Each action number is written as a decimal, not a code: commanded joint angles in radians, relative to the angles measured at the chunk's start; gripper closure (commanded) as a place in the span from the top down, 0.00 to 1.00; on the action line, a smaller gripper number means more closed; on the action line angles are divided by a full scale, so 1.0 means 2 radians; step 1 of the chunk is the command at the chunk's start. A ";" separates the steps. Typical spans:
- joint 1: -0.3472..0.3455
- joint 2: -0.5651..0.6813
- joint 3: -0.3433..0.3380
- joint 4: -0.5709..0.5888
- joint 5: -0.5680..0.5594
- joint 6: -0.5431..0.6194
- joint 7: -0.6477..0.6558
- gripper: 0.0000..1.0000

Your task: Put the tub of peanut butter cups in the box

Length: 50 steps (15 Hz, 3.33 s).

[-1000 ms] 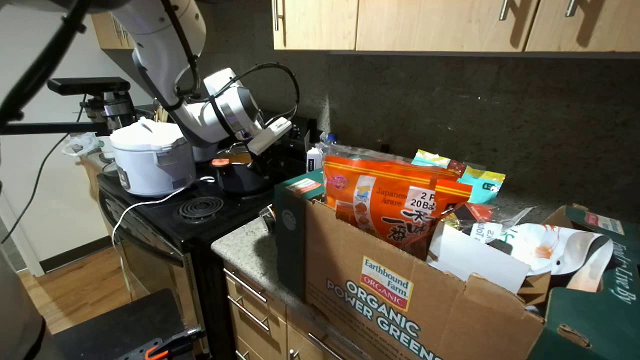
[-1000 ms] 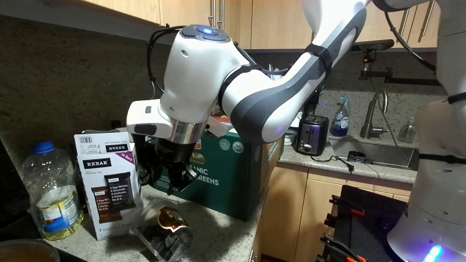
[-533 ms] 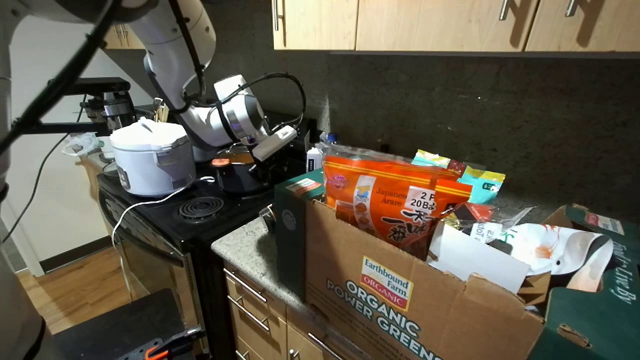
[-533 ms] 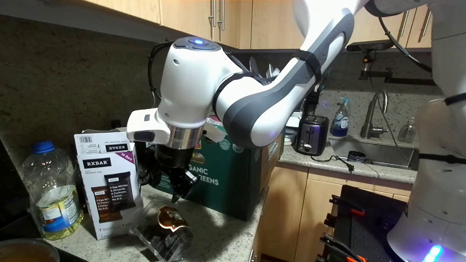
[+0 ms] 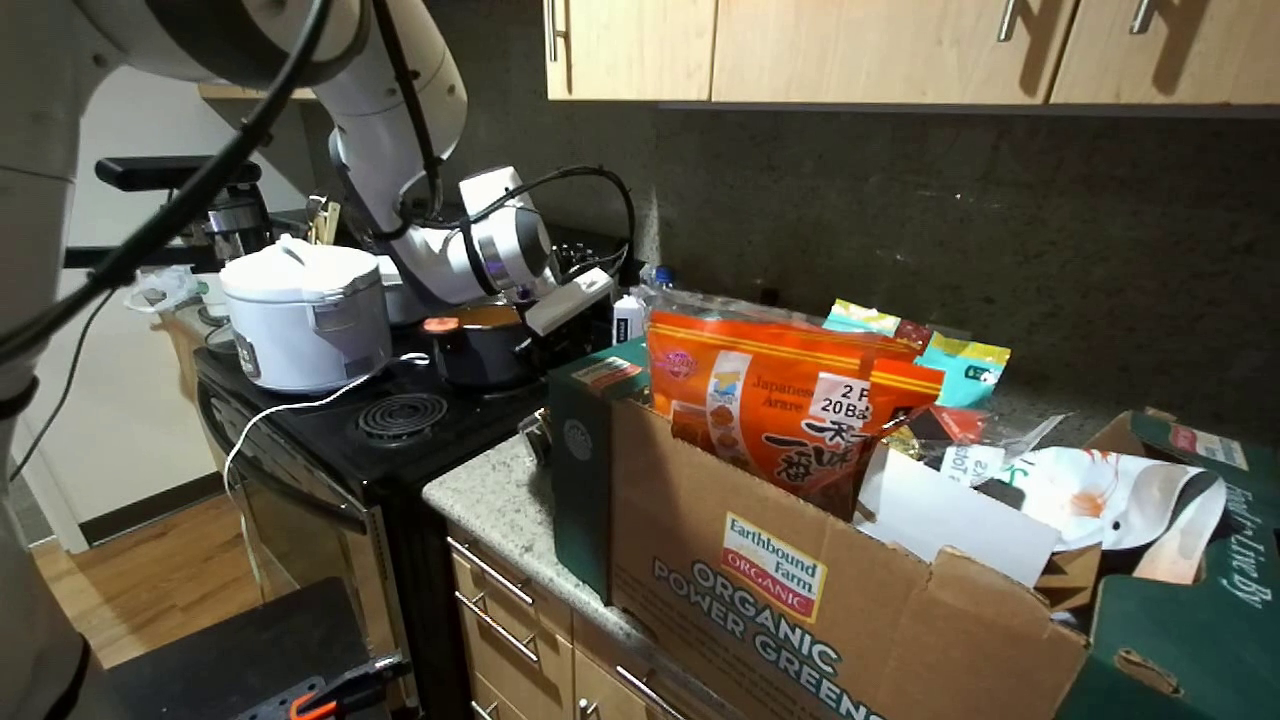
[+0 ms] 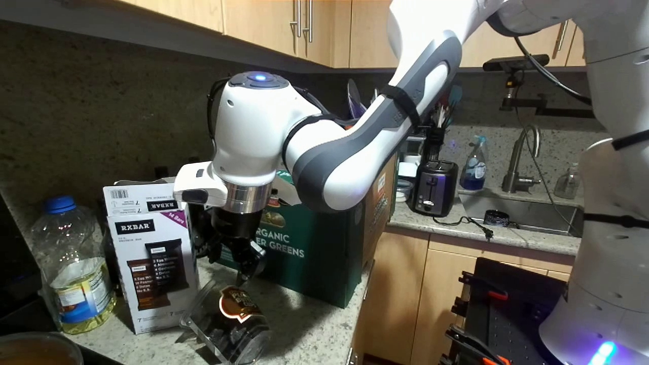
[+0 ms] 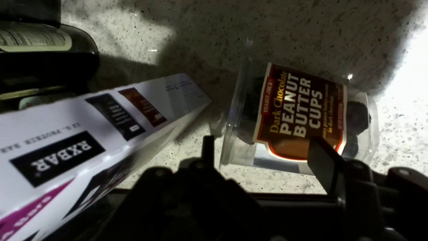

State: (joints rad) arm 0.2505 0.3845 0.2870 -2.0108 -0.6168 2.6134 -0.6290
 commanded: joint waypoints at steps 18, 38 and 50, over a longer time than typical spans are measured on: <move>-0.019 0.063 -0.001 0.065 0.108 -0.025 -0.122 0.29; -0.001 0.030 -0.010 0.059 0.120 -0.055 -0.134 0.03; 0.028 -0.030 -0.021 0.044 0.073 -0.084 -0.093 0.03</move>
State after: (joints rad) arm 0.2733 0.4071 0.2639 -1.8845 -0.4303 2.4851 -0.8685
